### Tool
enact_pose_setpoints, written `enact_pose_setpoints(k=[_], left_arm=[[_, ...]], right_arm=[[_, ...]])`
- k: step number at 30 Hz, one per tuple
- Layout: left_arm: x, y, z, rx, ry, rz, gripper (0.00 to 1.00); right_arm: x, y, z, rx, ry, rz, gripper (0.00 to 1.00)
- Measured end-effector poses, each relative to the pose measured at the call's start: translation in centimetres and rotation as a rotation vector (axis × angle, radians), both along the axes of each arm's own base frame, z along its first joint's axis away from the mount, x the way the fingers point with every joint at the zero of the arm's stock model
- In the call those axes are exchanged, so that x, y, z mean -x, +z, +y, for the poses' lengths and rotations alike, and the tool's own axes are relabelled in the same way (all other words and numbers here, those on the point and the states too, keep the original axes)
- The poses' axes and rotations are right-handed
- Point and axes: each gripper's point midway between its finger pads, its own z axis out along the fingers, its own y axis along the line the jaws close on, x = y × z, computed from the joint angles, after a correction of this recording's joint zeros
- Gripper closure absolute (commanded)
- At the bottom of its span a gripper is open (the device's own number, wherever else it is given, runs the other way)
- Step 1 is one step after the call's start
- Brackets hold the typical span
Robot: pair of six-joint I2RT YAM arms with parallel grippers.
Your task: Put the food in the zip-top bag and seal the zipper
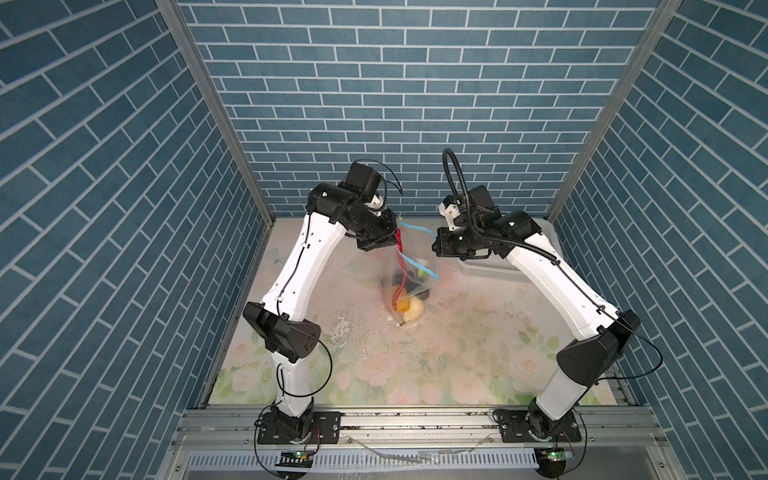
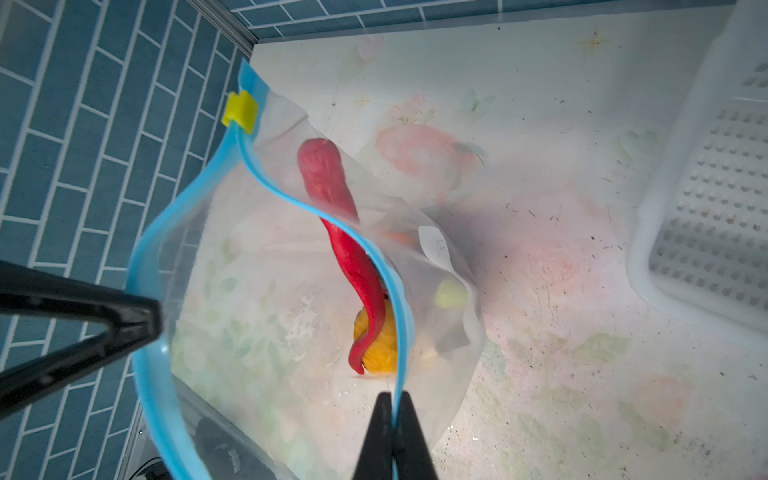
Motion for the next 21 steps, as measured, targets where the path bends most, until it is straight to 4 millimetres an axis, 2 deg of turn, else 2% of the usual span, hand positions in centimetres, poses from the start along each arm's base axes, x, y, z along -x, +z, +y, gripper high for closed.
enact_pose_setpoints(k=[3,10,16,21], left_arm=[[0.2,0.5,0.2,0.0,0.008,-0.011,1.0],[1.3,2.5,1.0,0.013,0.042,-0.057,1.0],[3.2,3.3,1.6,0.026,0.074,-0.095,1.0],[3.7,3.0,1.7,0.044,0.106,-0.112,1.0]], right_arm=[[0.4,1.1,1.9,-0.013,0.084,-0.043,1.0],[3.4,3.1,5.7,-0.065,0.396,-0.165,1.0],[5.0,3.8,6.6,-0.091,0.575,-0.239,1.0],[6.1,4.4,6.8,-0.114,0.654,-0.252,1.0]])
